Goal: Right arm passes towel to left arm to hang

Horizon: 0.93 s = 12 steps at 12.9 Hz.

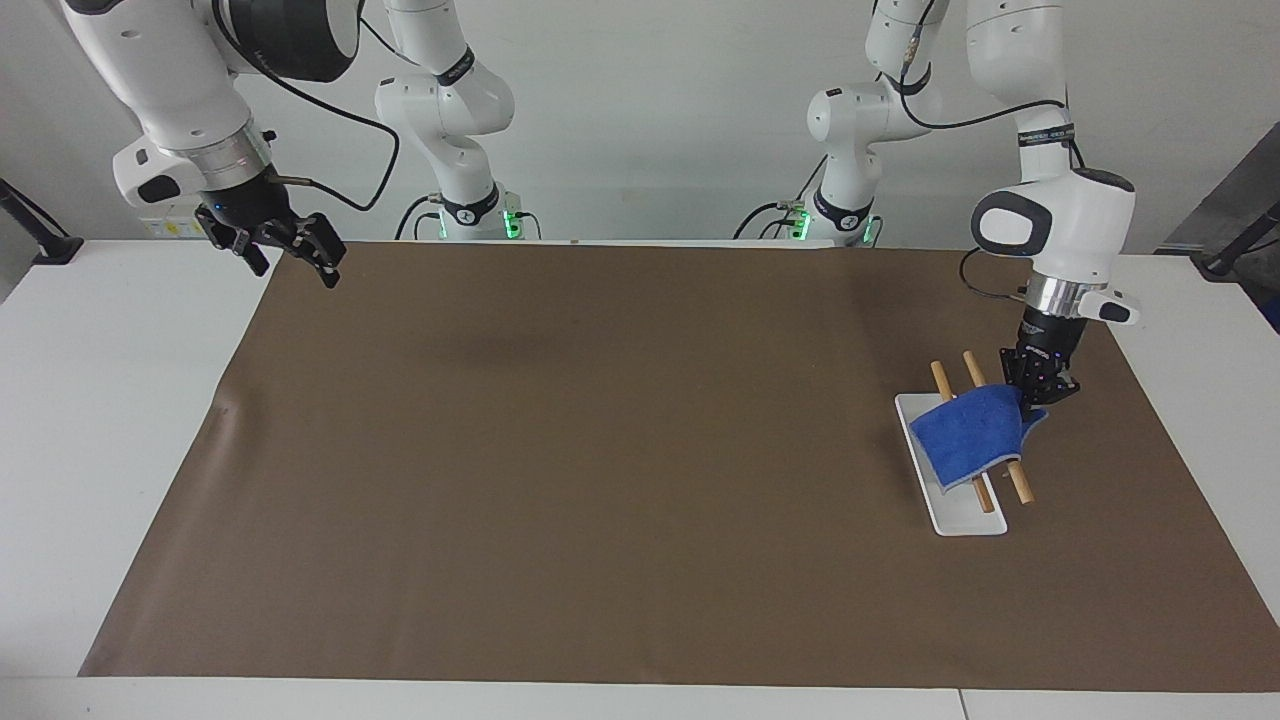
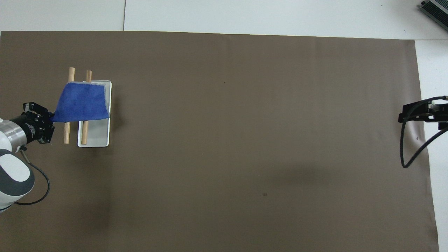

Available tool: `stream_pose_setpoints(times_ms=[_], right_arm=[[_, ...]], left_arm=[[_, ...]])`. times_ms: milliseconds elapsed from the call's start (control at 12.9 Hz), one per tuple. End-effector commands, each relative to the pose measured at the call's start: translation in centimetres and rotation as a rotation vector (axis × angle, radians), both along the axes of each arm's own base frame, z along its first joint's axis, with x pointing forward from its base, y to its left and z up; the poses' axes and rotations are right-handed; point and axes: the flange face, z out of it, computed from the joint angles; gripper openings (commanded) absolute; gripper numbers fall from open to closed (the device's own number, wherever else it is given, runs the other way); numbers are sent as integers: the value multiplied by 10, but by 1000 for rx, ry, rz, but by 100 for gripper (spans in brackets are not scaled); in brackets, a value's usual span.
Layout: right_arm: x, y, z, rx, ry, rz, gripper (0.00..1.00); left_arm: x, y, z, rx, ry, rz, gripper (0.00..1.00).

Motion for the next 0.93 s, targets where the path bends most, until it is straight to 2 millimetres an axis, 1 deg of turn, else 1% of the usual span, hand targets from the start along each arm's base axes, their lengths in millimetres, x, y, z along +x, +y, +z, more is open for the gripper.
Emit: stream_pose_setpoints(times_ms=[0,77,232,309,387,464,541,619,773,851], right_arm=[[-7,2,9,-9,4,24,100],[-7,7,11,-10,11,29,100],[-6,14,14,2,-3,0,100],[-5,18,13,3,-7,6,100],[-6,19,13,1,-6,10,100],[-6,19,13,1,-5,10,100],[-5,19,12,1,-5,17,100],[-6,19,13,1,-6,17,100],[-5,19,12,1,-5,17,100],[-6,19,13,1,-6,17,100]], left_arm=[[-9,-13,4,3,-18,-20,0],[-8,-14,4,1,-19,-18,0],[-5,-17,7,0,-25,-20,5],[-5,-17,7,1,-25,-23,19],[-4,-15,7,5,-25,-26,54],[4,-14,15,10,-44,-31,75],[13,-13,21,15,-60,-35,84],[21,-12,29,22,-74,-44,87],[40,-5,44,38,-96,-71,87],[51,-1,57,42,-95,-108,87]])
